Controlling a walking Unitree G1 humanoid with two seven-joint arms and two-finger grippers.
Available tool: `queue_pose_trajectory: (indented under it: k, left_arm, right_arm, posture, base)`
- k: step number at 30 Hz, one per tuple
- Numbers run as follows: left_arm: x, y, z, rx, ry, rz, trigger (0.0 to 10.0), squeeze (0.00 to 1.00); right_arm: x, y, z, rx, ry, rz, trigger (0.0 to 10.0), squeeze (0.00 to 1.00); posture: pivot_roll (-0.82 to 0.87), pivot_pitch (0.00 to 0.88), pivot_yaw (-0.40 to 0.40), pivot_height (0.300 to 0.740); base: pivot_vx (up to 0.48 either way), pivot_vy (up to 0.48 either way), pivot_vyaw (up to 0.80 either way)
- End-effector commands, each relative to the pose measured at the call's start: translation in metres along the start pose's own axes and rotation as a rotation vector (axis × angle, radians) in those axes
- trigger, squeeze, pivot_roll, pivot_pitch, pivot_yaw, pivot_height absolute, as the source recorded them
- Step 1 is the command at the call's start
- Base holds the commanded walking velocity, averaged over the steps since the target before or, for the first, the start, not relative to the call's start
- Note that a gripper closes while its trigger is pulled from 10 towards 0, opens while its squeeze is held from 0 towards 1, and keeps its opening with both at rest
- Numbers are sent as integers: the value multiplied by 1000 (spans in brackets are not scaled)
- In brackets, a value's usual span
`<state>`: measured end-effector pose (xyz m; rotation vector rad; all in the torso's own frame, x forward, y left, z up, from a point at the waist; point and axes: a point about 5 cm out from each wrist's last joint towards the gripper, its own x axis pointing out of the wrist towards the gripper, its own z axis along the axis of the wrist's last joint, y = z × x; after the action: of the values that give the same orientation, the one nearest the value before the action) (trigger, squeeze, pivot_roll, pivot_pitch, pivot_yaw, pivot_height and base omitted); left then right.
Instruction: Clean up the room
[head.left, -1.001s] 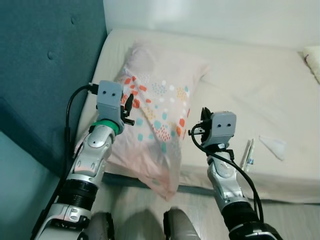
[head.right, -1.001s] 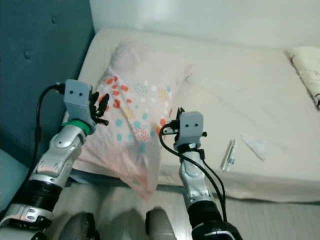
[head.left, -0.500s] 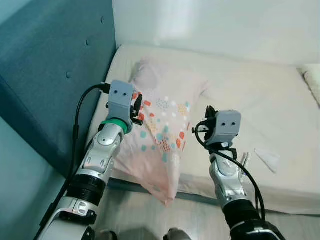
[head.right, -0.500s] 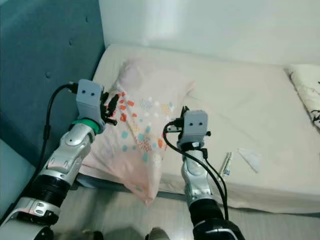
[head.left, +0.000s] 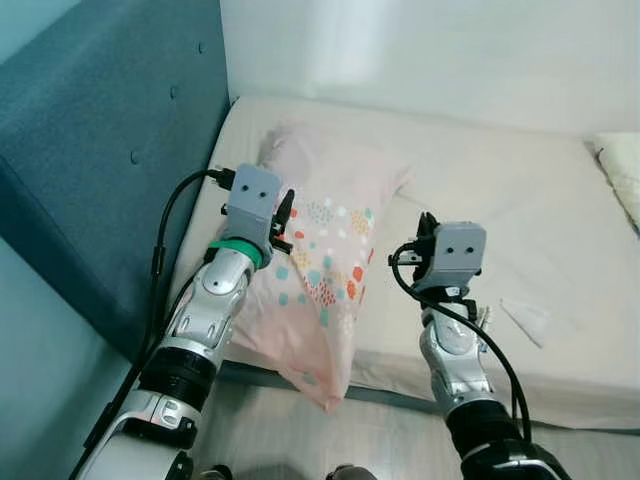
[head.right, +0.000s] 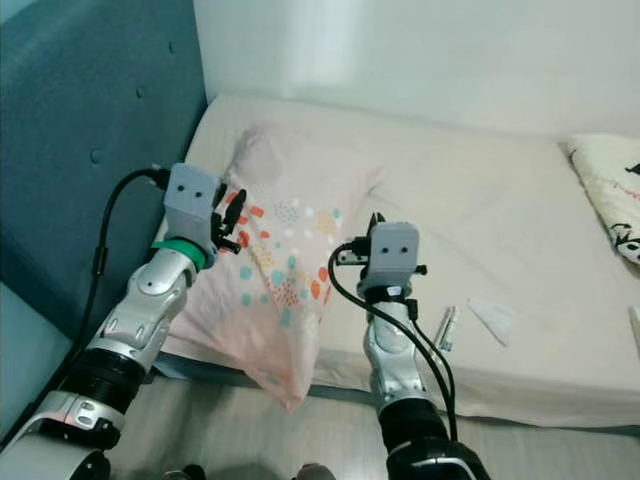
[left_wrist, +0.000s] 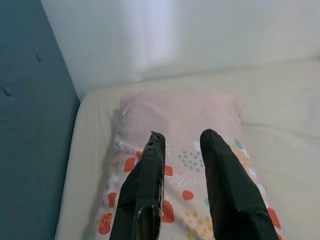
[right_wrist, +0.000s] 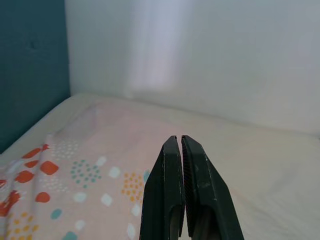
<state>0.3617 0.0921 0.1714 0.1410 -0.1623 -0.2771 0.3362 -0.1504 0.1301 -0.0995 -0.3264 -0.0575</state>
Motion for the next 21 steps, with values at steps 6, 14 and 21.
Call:
queue_pose_trajectory:
  k: [6, 14, 21]
  left_arm:
    - [0, -5, -4, 5, -1, -22, 10000, 0]
    - [0, -5, -5, 4, 1, -20, 10000, 0]
    - [1, -4, -7, -8, 21, -16, 10000, 0]
  right_arm:
    - [-4, -4, -8, -15, 28, -11, 10000, 0]
    - [-5, -3, -8, -12, 31, -8, 10000, 0]
    - [-5, -3, -10, -1, 43, -13, 10000, 0]
  posture:
    - [-121, 35, 6, 736]
    - [-123, 35, 8, 736]
    - [-122, 36, 10, 736]
  base:
    - [0, -480, 0]
    - [0, -466, 0]
    - [0, -42, -686]
